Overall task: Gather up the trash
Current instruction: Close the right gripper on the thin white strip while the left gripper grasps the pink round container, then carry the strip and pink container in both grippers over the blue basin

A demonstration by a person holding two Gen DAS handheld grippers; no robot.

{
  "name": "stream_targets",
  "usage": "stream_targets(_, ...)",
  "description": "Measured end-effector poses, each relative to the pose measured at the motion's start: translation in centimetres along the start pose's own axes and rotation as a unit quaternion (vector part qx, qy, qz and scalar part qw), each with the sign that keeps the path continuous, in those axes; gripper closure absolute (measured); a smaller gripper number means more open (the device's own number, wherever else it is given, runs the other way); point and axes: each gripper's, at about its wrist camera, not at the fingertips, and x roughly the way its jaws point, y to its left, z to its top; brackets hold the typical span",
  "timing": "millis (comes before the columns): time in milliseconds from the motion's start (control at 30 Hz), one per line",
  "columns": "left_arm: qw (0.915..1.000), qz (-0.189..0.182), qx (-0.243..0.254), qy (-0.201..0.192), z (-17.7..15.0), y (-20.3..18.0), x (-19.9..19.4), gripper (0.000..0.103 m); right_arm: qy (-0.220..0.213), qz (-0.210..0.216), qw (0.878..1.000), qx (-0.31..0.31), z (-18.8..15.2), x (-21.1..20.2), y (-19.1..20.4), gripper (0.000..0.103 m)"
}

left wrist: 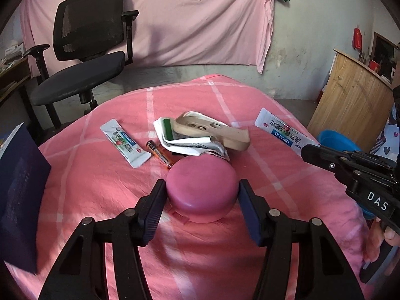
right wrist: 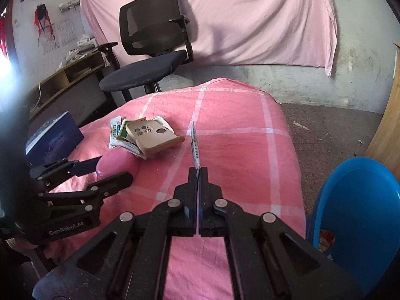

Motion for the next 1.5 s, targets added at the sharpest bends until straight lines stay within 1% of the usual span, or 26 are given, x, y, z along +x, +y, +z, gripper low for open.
stream_targets(100,1.0000,0.000,-0.004,-0.006,-0.5,-0.5,-0.8,0.051,-0.007,0.002,1.000,0.002,-0.3,-0.8,-0.2,0.089)
stream_targets(200,0.9997,-0.001,-0.017,-0.019,-1.3,-1.3,-2.2,0.051,-0.023,0.004,1.000,0.002,-0.7,-2.0,-0.3,0.089)
stream_targets(300,0.9984,0.000,-0.026,-0.050,-1.7,-2.2,-4.0,0.051,-0.049,0.006,0.999,0.004,-1.3,-3.7,-0.4,0.089)
stream_targets(367,0.9960,0.002,-0.032,-0.084,-1.8,-2.9,-5.5,0.051,-0.086,0.003,0.996,0.003,-1.6,-5.5,-0.4,0.089)
stream_targets(433,0.9927,0.002,-0.032,-0.117,-1.4,-3.8,-7.1,0.051,-0.126,-0.006,0.992,-0.003,-1.7,-7.3,-0.4,0.089)
stream_targets(533,0.9875,-0.001,-0.026,-0.155,-0.3,-5.3,-9.0,0.051,-0.183,-0.021,0.983,-0.010,-2.1,-10.2,-0.4,0.089)
stream_targets(633,0.9817,-0.006,-0.019,-0.190,1.0,-6.9,-10.8,0.051,-0.229,-0.041,0.972,-0.013,-2.5,-12.6,-0.5,0.089)
stream_targets(700,0.9775,-0.011,-0.012,-0.210,1.8,-8.1,-11.7,0.051,-0.256,-0.059,0.965,-0.010,-2.8,-14.2,-0.9,0.089)
stream_targets(800,0.9739,-0.019,-0.006,-0.226,2.8,-10.1,-12.8,0.051,-0.279,-0.076,0.957,0.005,-3.1,-15.9,-2.1,0.089)
stream_targets(967,0.9702,-0.044,-0.005,-0.238,3.9,-13.6,-13.7,0.051,-0.297,-0.103,0.949,0.031,-3.6,-18.0,-4.2,0.089)
stream_targets(1100,0.9720,-0.065,0.005,-0.226,4.4,-16.5,-13.0,0.051,-0.296,-0.131,0.945,0.050,-4.8,-19.5,-6.1,0.089)
stream_targets(1233,0.9734,-0.081,0.023,-0.213,4.6,-19.2,-11.8,0.051,-0.289,-0.159,0.942,0.069,-5.8,-20.6,-8.3,0.089)
stream_targets(1500,0.9767,-0.103,0.050,-0.182,3.7,-23.5,-8.0,0.051,-0.249,-0.183,0.942,0.129,-7.1,-21.1,-12.7,0.089)
